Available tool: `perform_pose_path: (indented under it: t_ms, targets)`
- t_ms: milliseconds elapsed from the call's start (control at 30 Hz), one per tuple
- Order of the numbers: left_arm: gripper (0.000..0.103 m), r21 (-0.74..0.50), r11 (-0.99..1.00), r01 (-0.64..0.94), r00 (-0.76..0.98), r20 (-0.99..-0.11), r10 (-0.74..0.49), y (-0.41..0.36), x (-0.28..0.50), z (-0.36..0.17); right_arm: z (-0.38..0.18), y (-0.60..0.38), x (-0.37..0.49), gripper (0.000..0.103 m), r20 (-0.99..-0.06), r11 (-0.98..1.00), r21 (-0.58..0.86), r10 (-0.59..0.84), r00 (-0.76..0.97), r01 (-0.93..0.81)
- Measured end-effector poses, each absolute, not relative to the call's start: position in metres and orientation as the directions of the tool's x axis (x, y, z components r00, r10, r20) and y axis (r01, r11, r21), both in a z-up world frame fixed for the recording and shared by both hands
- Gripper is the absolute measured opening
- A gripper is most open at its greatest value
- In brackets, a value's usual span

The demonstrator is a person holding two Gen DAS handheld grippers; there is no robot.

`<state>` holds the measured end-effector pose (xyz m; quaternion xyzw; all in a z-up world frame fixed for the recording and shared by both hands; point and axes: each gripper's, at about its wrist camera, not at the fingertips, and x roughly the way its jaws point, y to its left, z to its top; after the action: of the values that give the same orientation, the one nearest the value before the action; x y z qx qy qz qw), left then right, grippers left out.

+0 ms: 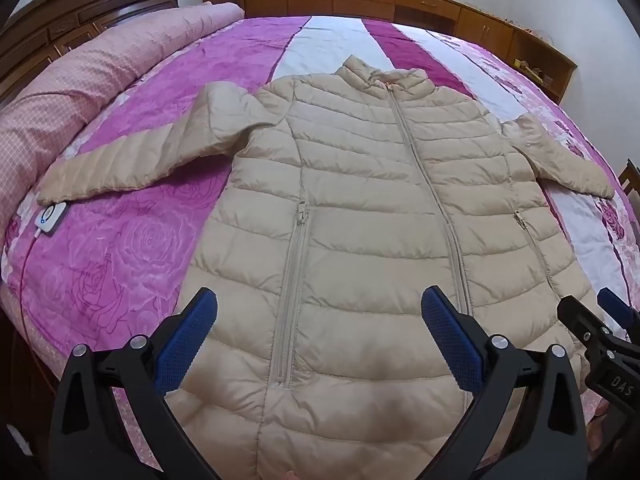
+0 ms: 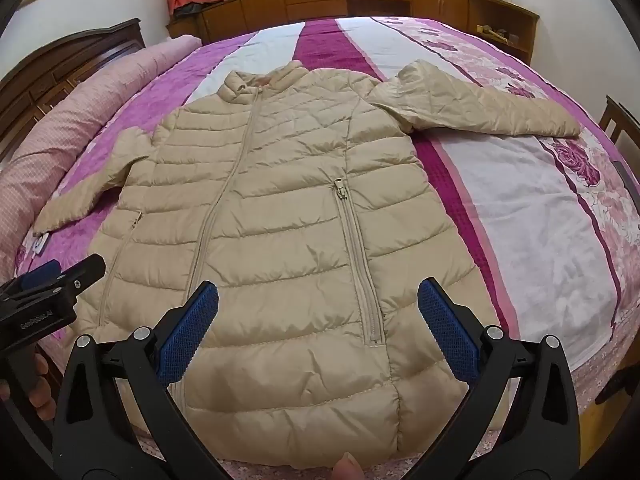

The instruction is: Fold large clothes

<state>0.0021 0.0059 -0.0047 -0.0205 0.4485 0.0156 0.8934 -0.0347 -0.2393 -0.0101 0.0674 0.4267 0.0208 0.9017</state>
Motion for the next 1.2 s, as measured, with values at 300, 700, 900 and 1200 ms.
perform_pose_path:
  t_ms: [300, 700, 900, 1200]
  targets:
    - [0.098, -0.028, 0.999, -0.028, 0.588, -0.809, -0.006, 0.004, 0.005, -0.007, -0.013, -0.24, -0.033, 0.1, -0.772, 0.99, 0.142, 0.099, 0.628, 0.019]
    - [0.098, -0.042, 0.999, -0.016, 0.574, -0.819, -0.025, -0.003, 0.006, -0.007, -0.003, -0.245, -0.035, 0.1, -0.758, 0.988, 0.151, 0.102, 0.644, 0.02]
    - [0.098, -0.047, 0.999, -0.02, 0.568, -0.822, -0.028, -0.002, 0.007, -0.006, -0.002, -0.245, -0.036, 0.1, -0.758, 0.987, 0.161, 0.114, 0.643, 0.015]
    - [0.098, -0.052, 0.998, -0.025, 0.569, -0.822, -0.028, 0.0, 0.006, -0.004, 0.0, -0.243, -0.038, 0.1, -0.759, 0.985, 0.17, 0.123, 0.639, 0.012]
